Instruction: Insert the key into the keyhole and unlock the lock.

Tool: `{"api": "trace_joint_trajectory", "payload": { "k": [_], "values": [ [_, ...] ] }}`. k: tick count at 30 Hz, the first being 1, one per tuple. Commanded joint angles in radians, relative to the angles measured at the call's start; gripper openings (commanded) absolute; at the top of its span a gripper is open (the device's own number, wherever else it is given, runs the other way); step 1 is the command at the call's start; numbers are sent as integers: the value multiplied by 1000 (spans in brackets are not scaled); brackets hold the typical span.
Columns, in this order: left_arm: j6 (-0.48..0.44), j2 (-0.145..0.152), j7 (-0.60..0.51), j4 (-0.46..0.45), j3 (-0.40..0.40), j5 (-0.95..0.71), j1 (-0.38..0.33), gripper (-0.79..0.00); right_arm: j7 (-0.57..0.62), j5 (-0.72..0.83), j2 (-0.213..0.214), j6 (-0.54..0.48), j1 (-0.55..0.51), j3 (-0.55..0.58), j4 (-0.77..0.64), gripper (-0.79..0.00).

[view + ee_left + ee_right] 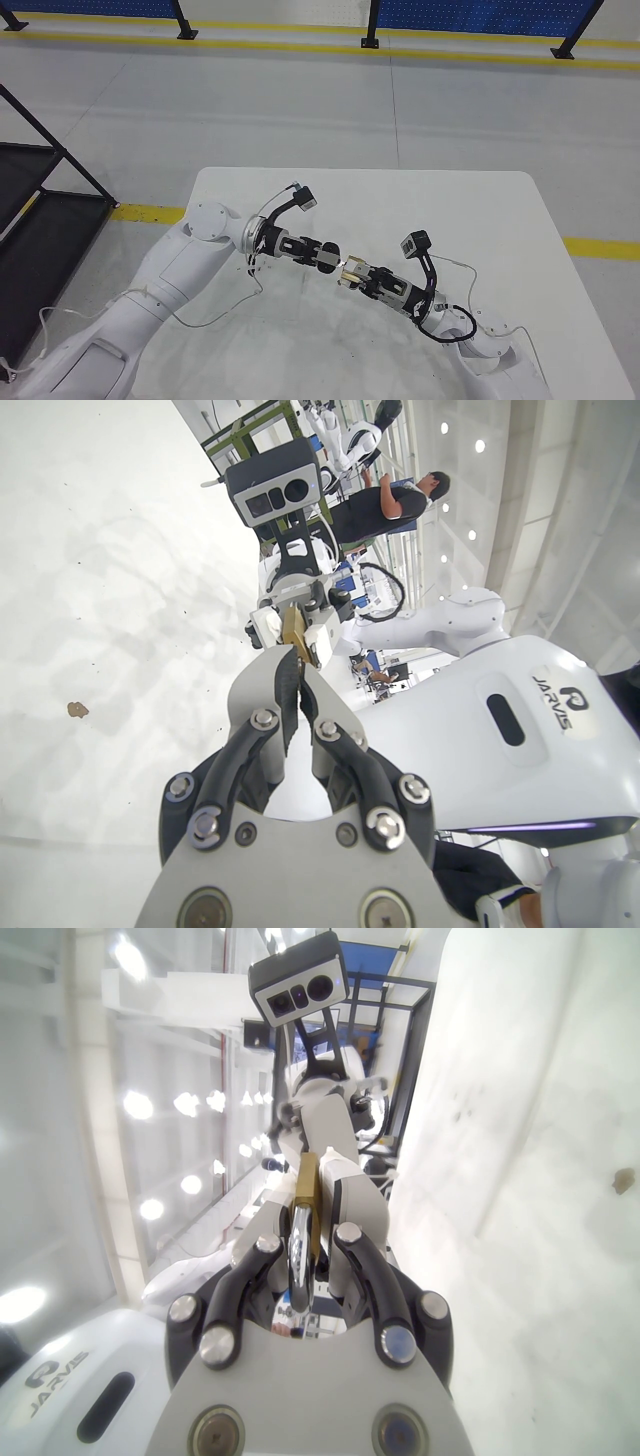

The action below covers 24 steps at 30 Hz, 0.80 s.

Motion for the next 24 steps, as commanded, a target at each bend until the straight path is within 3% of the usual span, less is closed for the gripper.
{"api": "trace_joint_trajectory", "payload": {
  "k": [1, 2, 3, 4, 12, 24],
  "values": [
    [0, -1, 0, 1, 0, 1, 0, -742, 0, 0, 0, 0, 0, 0, 0, -785],
    [0, -2, 0, 1, -1, 1, 0, -576, 0, 0, 0, 0, 0, 0, 0, -785],
    [0, -2, 0, 3, -2, 1, 1, -179, 0, 0, 0, 0, 0, 0, 0, -785],
    [-1, -2, 1, 4, -4, -2, 2, 0, 0, 0, 0, 0, 0, 0, 0, -785],
    [28, 9, -24, -17, -44, -21, 22, 0, 0, 0, 0, 0, 0, 0, 0, -785],
    [253, 26, 34, -113, -88, 11, 69, 0, 0, 0, 0, 0, 0, 0, 0, -785]
  ]
}}
